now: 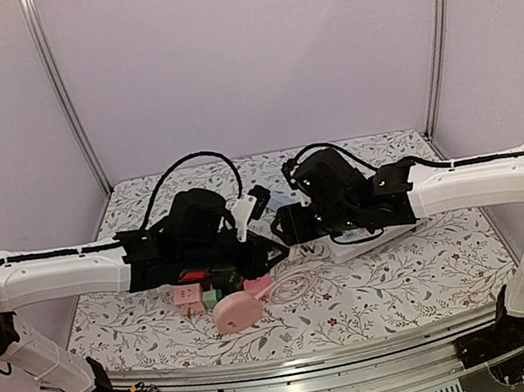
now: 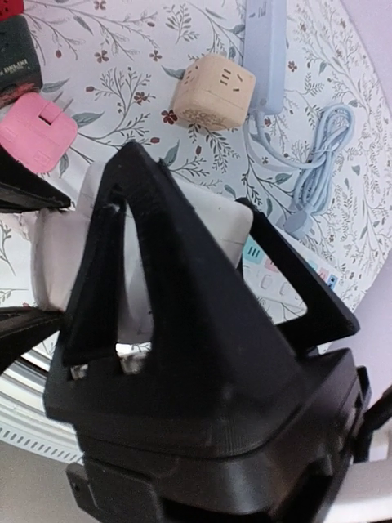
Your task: Pull the plug off the socket
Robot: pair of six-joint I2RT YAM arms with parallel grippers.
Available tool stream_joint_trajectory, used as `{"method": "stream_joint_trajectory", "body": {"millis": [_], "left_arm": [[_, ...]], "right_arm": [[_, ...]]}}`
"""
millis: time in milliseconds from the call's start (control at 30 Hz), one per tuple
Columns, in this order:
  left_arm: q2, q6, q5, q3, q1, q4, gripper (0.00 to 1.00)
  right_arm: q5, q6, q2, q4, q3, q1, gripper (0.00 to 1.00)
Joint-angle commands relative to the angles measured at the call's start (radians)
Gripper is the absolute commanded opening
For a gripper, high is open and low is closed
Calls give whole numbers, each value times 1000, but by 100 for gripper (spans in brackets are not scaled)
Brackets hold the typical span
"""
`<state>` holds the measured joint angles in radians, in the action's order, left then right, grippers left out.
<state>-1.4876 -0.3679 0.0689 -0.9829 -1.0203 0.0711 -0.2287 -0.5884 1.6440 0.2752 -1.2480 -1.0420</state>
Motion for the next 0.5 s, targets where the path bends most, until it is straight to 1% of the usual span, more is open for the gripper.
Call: {"method": "stream_joint_trajectory", "body": {"millis": [0, 133, 333, 467], "left_arm": [[-12, -6, -59, -11, -18, -7, 0], [2, -28, -35, 4, 15, -11, 0], [11, -58, 69, 27, 86, -37, 0], [13, -67, 103, 36, 111, -51, 0]], "right_arm": [[-28, -38, 13, -45, -58, -11, 18], [78, 23, -8, -138, -15, -11, 18], [333, 126, -61, -261, 70, -13, 18], [418, 159, -99, -317, 120, -19, 18]]}}
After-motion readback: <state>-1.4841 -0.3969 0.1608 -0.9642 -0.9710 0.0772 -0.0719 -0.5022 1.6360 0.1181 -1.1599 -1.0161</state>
